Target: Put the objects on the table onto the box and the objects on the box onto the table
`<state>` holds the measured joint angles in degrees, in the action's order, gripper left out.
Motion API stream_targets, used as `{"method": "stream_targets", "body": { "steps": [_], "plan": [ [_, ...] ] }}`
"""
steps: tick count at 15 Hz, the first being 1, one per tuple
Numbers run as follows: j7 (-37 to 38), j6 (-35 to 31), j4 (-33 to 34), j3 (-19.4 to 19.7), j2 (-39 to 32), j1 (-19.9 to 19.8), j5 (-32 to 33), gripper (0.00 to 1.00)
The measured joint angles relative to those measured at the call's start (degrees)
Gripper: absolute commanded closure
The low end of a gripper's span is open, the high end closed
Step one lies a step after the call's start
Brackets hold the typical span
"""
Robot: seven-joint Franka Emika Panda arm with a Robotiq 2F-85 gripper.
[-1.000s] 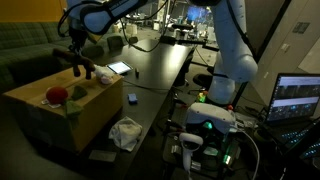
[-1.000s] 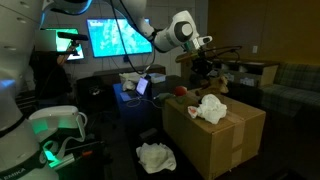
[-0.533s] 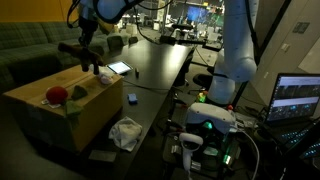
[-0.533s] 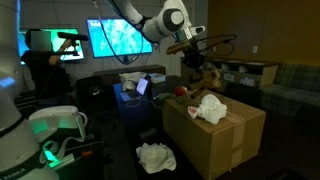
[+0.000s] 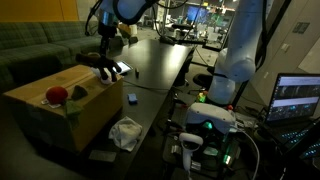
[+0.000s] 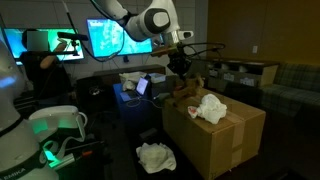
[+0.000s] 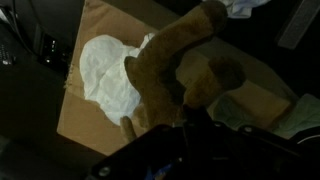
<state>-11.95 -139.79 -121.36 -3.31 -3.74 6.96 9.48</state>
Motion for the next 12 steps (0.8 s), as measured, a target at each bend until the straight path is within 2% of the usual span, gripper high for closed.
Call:
{"method": "stream_targets", "body": {
  "steps": [7,12],
  "plan": [
    [-7.4,0.0,-12.8,0.1,6.4,-0.5,-2.2,0.99],
    [-11.5,-1.9,-19.9,0.8,6.9,-1.0,-2.2,0.99]
  ]
}}
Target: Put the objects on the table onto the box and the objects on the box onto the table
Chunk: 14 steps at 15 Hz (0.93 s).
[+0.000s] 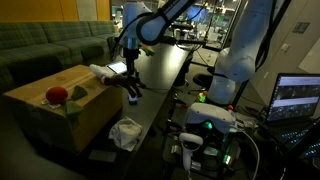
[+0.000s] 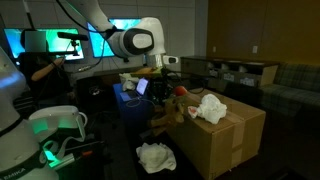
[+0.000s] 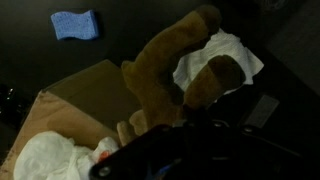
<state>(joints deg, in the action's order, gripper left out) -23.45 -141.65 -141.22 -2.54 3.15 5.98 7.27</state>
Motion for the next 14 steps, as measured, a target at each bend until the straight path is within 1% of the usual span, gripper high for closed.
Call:
{"method": "stream_targets", "body": {
  "steps": [3,6,10,14],
  "plan": [
    [-1.5,-3.5,-3.3,0.3,-2.0,-0.7,0.1,0.99],
    [-1.5,-8.0,-5.0,0.3,-6.5,-1.5,1.3,0.99],
    [0.8,-14.4,-4.6,0.9,-14.0,-2.5,7.1,0.99],
    [4.4,-17.1,-2.5,2.7,-19.8,-2.5,12.9,0.99]
  ]
}}
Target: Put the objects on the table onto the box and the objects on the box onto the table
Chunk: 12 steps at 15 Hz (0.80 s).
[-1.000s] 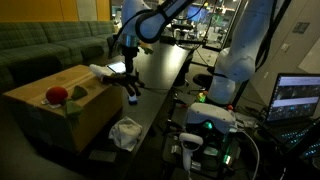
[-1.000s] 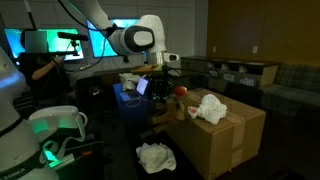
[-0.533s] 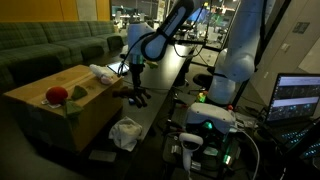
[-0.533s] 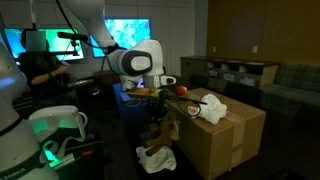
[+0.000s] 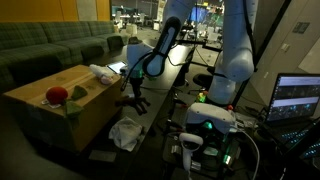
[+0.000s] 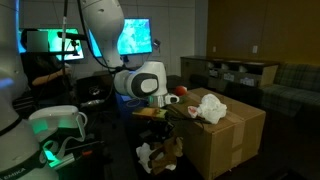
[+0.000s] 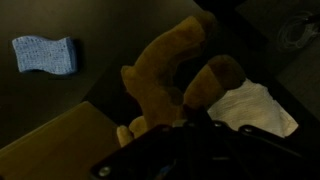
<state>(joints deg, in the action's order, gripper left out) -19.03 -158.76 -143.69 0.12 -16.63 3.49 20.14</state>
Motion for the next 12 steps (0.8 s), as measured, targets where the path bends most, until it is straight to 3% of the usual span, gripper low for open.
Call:
{"method": "stream_targets", "body": {
  "steps": [5,6,7,12],
  "plan": [
    [1.5,-0.4,2.8,0.8,-3.6,0.0,1.8,0.98],
    [1.6,-0.4,3.2,0.8,-4.0,0.1,1.8,0.80],
    [1.6,-0.4,3.5,0.8,-4.4,0.2,1.8,0.68],
    [2.6,-0.4,4.9,0.8,-5.8,0.8,1.8,0.32]
  ]
}}
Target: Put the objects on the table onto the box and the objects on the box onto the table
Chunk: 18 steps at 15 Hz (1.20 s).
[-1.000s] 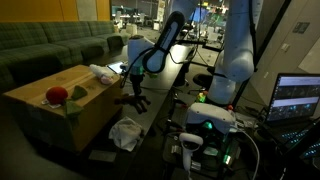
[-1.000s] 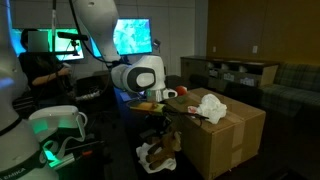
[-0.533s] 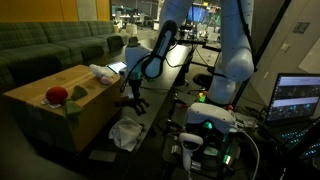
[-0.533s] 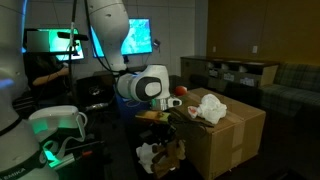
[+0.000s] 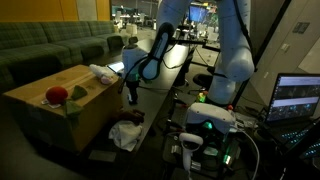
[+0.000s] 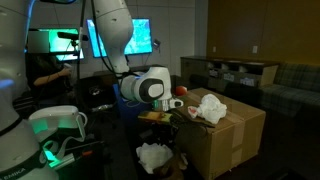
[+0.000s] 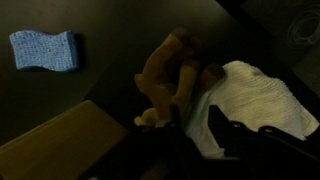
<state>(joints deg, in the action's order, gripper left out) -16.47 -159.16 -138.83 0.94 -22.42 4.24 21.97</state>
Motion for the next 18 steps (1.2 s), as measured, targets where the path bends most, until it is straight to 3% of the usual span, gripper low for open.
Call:
{"method": "stream_targets", "body": {
  "steps": [4,11,18],
  "plan": [
    [0.6,0.0,0.6,0.0,-0.4,0.4,0.0,0.01],
    [7.3,-6.3,0.1,-0.1,-0.5,3.5,0.0,0.00],
    [20.2,-14.2,-1.1,6.4,-3.0,15.7,1.0,0.00]
  ]
}}
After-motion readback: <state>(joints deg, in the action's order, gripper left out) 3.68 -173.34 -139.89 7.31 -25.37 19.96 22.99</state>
